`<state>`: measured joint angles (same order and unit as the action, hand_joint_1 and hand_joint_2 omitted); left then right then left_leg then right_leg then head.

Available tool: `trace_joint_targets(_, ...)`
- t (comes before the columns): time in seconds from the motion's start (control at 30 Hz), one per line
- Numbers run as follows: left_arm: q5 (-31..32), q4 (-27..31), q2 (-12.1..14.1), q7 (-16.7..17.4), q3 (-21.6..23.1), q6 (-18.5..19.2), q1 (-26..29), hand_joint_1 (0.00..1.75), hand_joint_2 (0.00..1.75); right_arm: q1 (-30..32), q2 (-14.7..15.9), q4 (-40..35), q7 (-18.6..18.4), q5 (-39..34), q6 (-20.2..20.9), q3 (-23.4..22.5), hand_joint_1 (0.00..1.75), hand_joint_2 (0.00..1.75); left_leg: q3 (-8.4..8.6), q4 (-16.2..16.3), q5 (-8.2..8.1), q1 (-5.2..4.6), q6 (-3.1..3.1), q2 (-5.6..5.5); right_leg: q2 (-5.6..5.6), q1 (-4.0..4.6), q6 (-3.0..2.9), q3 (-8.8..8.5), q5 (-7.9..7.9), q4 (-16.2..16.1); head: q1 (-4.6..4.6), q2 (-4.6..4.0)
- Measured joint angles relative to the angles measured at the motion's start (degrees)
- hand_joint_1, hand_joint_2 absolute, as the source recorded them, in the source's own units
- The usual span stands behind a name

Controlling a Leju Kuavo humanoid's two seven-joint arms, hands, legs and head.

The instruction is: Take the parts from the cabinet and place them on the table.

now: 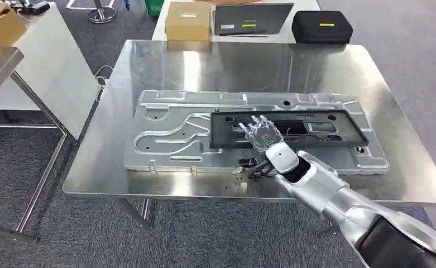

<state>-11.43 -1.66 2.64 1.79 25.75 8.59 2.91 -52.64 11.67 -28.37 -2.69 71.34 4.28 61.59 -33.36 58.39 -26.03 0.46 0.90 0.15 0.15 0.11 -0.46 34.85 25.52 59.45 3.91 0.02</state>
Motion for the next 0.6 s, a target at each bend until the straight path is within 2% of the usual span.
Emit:
trace_joint_targets(0.03, 0.0, 0.0, 0.0, 0.0, 0.0, 0.0, 0.0, 0.0, 0.0, 0.0, 0.0, 0.0, 0.0, 0.0, 0.0, 0.0, 0.0, 0.0, 0.1, -0.3, 0.15, 0.09, -0.28, 0.03, 0.01, 0.09, -0.14, 0.02, -0.02, 0.0, -0.02, -0.02)
trace_joint_targets(0.07, 0.0, 0.0, 0.0, 0.0, 0.0, 0.0, 0.0, 0.0, 0.0, 0.0, 0.0, 0.0, 0.0, 0.0, 0.0, 0.0, 0.0, 0.0, 0.19, -0.3, 0.06, -0.16, -0.71, 0.02, -0.02, -0.35, -0.68, -0.27, -0.39, -0.8, 0.0, 0.0)
trace_joint_targets(0.1, 0.0, 0.0, 0.1, 0.0, 0.0, 0.0, 0.0, 0.0, 0.0, 0.0, 0.0, 0.0, 0.0, 0.0, 0.0, 0.0, 0.0, 0.0, -0.16, 0.6, -0.77, 0.1, -0.86, -0.03, -0.22, -0.6, -0.94, -0.69, -0.71, -1.4, -0.02, -0.02)
trace_joint_targets(0.13, 0.0, 0.0, 0.1, 0.0, 0.0, 0.0, 0.0, 0.0, 0.0, -0.1, 0.0, 0.0, 0.0, 0.0, 0.0, 0.0, 0.0, 0.0, -1.22, 3.0, -2.52, 0.09, -0.97, -0.07, -0.27, -0.69, -1.32, -0.76, -0.87, -1.5, 0.09, -0.02)
trace_joint_targets(0.2, -0.1, 0.0, 0.1, 0.0, 0.0, 0.0, 0.0, 0.0, 0.0, 0.0, 0.0, 0.0, -0.3, 0.1, 0.0, 0.0, 0.0, 0.0, -5.34, 11.8, -6.76, 0.31, -1.35, -0.06, -0.31, -0.61, -1.37, -0.64, -0.85, -1.5, 0.09, 0.0)
trace_joint_targets(0.23, -0.1, 0.0, 0.0, 0.0, 0.0, 0.0, 0.1, 0.0, 0.0, 0.0, 0.0, 0.0, -0.3, 0.2, 0.0, 0.0, 0.0, 0.0, -7.35, 16.0, -8.11, 0.38, -1.54, -0.06, -0.29, -0.57, -1.39, -0.58, -0.84, -1.4, 0.04, -0.02)
trace_joint_targets(0.27, -0.1, 0.0, 0.0, 0.0, 0.0, 0.0, 0.1, 0.0, 0.0, 0.1, 0.0, 0.0, -0.4, 0.4, 0.0, 0.0, 0.0, 0.0, -8.32, 17.7, -8.02, 0.41, -1.68, -0.06, -0.25, -0.55, -1.39, -0.56, -0.83, -1.4, 0.07, -0.02)
trace_joint_targets(0.3, -0.2, 0.0, 0.0, 0.1, 0.0, 0.0, 0.1, 0.0, 0.0, 0.2, 0.0, 0.0, -0.6, 0.5, 0.0, 0.0, 0.0, 0.0, -7.88, 16.4, -6.53, 0.46, -1.73, -0.05, -0.21, -0.56, -1.38, -0.57, -0.77, -1.3, 0.07, -0.02)
trace_joint_targets(0.33, -0.2, 0.0, 0.0, 0.1, 0.0, -0.1, 0.1, 0.0, 0.0, 0.2, 0.0, -0.1, -0.8, 0.7, 0.0, 0.0, 0.0, 0.0, -6.25, 12.9, -4.23, 0.56, -1.73, -0.04, -0.15, -0.59, -1.32, -0.58, -0.7, -1.1, 0.07, -0.02)
trace_joint_targets(0.4, -0.4, 0.0, 0.1, 0.1, 0.0, -0.2, 0.0, 0.0, 0.0, 0.2, 0.0, -0.5, -1.4, 1.0, -0.1, -0.1, 0.0, 0.0, -1.14, 2.3, 0.71, 0.74, -1.58, -0.02, -0.01, -0.64, -0.87, -0.56, -0.32, -0.6, 0.07, -0.02)
trace_joint_targets(0.43, -0.6, 0.0, 0.1, 0.2, 0.0, -0.3, 0.0, 0.0, 0.0, 0.2, 0.0, -0.6, -1.7, 1.2, -0.2, -0.3, 0.0, 0.0, -0.19, 0.6, -0.45, 0.61, -1.45, -0.09, 0.01, -0.43, -0.59, -0.29, -0.2, -0.5, 0.04, -0.02)
trace_joint_targets(0.57, -1.2, 0.0, 0.0, 0.2, 0.3, -0.4, 0.2, 0.0, 0.0, 0.2, 0.0, -1.6, -2.2, 1.7, -0.4, -1.0, 0.0, 0.0, -0.63, 0.2, 0.31, 0.08, -0.37, -0.18, 0.18, -0.49, 0.53, 0.15, -0.59, -0.5, 0.04, -0.02)
trace_joint_targets(0.6, -1.2, 0.0, 0.0, 0.3, 0.3, -0.5, 0.2, 0.0, 0.0, 0.2, 0.1, -1.9, -2.4, 1.9, -0.5, -1.2, 0.0, 0.0, -0.37, -0.4, 0.69, 0.29, 0.2, -0.09, 0.22, -0.56, 0.87, 0.28, -0.17, -0.2, 0.02, 0.0)
